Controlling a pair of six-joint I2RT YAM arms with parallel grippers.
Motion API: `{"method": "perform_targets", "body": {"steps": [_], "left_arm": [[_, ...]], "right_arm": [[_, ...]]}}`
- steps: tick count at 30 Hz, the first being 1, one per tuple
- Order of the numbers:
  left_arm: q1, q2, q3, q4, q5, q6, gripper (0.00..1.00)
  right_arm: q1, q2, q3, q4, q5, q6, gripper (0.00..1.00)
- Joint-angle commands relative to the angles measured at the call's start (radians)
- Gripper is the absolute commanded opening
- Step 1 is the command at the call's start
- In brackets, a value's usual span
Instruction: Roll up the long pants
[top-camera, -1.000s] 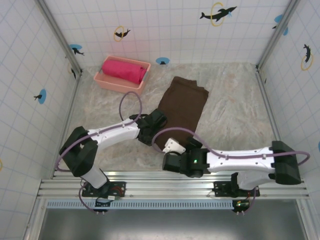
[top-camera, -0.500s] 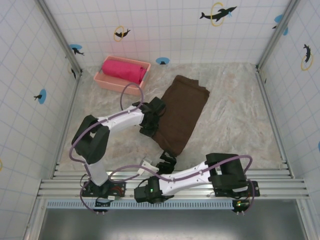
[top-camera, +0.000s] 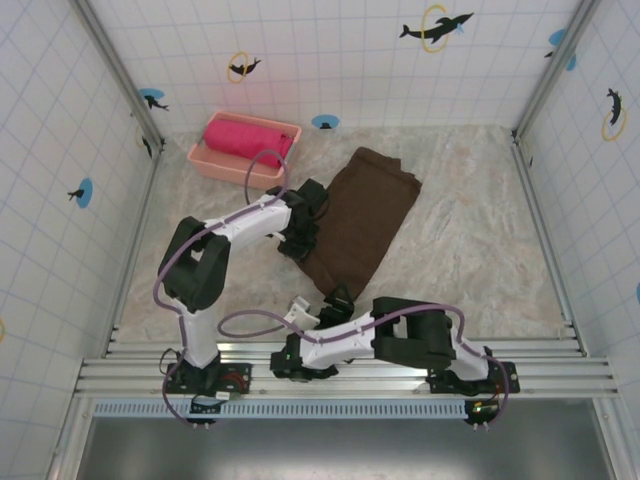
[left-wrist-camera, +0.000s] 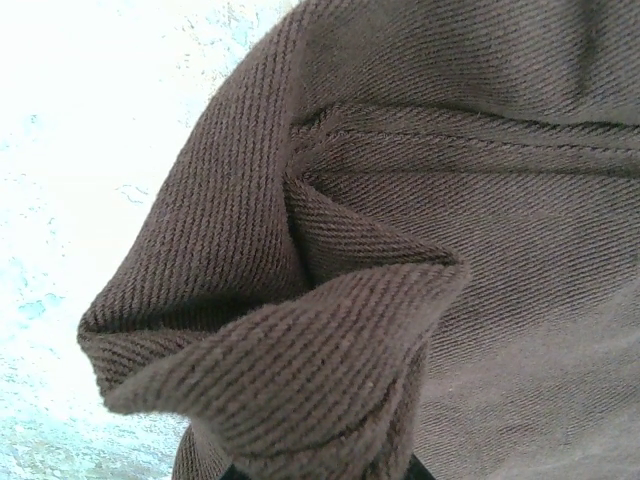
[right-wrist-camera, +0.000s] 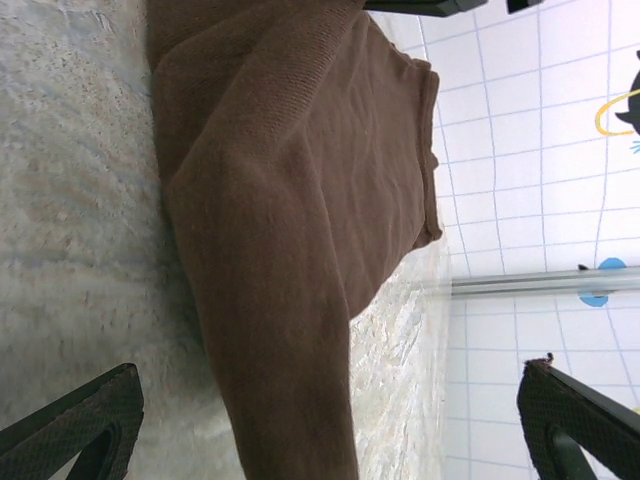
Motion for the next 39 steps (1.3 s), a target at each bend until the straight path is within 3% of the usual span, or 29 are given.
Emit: {"method": "perform_targets", "body": {"steps": [1,15,23,27,29,34,35,39], "left_arm": [[0.014,0.021,0.032,-0.050,0.017,0.045,0.00],[0.019,0.035,0.065,-0.092,0.034,0.091,0.00],[0.062,0.034,0.067,-0.104,0.034,0.101,0.00],[0.063,0.033,0.066,-0.102,0.034,0.099,0.00],[0.063,0.032,0.066,-0.101,0.035,0.098,0.00],[0.066,0.028,0.069,-0.103,0.031,0.096,0.00],[0.065,0.028,0.071,-0.102,0.030,0.096,0.00],[0.069,0.014,0.061,-0.090,0.013,0.113,0.00]], "right_arm": [[-0.025,0.060,0.052,-0.002,0.068,0.010,0.99],[-0.136,0.232,0.133,-0.026,0.147,0.029,0.99],[-0.161,0.272,0.157,-0.118,0.126,0.130,1.00],[-0.158,0.284,0.157,-0.129,0.112,0.147,0.95],[-0.157,0.297,0.161,-0.130,0.105,0.146,0.87],[-0.156,0.311,0.174,-0.131,0.091,0.145,0.07],[-0.157,0.311,0.174,-0.130,0.087,0.145,0.00],[-0.166,0.302,0.168,-0.126,0.068,0.135,0.00]]}}
